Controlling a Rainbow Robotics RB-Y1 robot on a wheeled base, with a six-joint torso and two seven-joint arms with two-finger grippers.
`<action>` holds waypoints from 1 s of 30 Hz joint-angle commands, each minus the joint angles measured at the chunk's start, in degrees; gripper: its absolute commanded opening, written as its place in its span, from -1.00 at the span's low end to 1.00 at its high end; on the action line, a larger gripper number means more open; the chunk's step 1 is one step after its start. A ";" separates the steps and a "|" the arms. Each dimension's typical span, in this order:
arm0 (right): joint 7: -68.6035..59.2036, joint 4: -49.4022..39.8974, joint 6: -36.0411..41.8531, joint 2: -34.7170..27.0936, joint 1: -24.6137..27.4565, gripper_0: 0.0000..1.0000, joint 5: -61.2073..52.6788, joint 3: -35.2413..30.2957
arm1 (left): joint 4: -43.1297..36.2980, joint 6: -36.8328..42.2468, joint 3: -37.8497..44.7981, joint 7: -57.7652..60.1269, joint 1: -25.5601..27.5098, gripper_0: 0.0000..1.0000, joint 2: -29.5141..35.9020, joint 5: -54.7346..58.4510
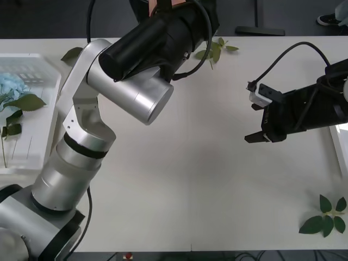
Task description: Place the red flowers into the right box and the blue flowers into the left box. If a person shows an open palm, hand one flower to the person first, then continue sorting.
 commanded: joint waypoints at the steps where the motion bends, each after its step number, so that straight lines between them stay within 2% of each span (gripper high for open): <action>1: 0.71 -0.99 -0.07 -0.01 -0.74 1.00 -0.26 -0.80 | 3.21 -1.10 2.40 1.43 -5.64 -1.00 -0.07 -0.99; 13: 0.71 -0.99 -0.07 -0.01 -0.74 1.00 -0.26 -0.80 | 12.53 -1.98 6.88 1.34 -15.31 -1.00 0.19 -3.98; 19: 0.71 -0.99 -0.07 -0.01 -0.74 1.00 -0.26 -0.80 | 15.69 -2.59 7.14 1.07 -17.07 -1.00 1.86 -4.68; 30: 0.71 -0.99 -0.07 -0.01 -0.74 1.00 -0.26 -0.80 | 15.87 -2.51 7.14 0.55 -17.15 -1.00 2.92 -3.45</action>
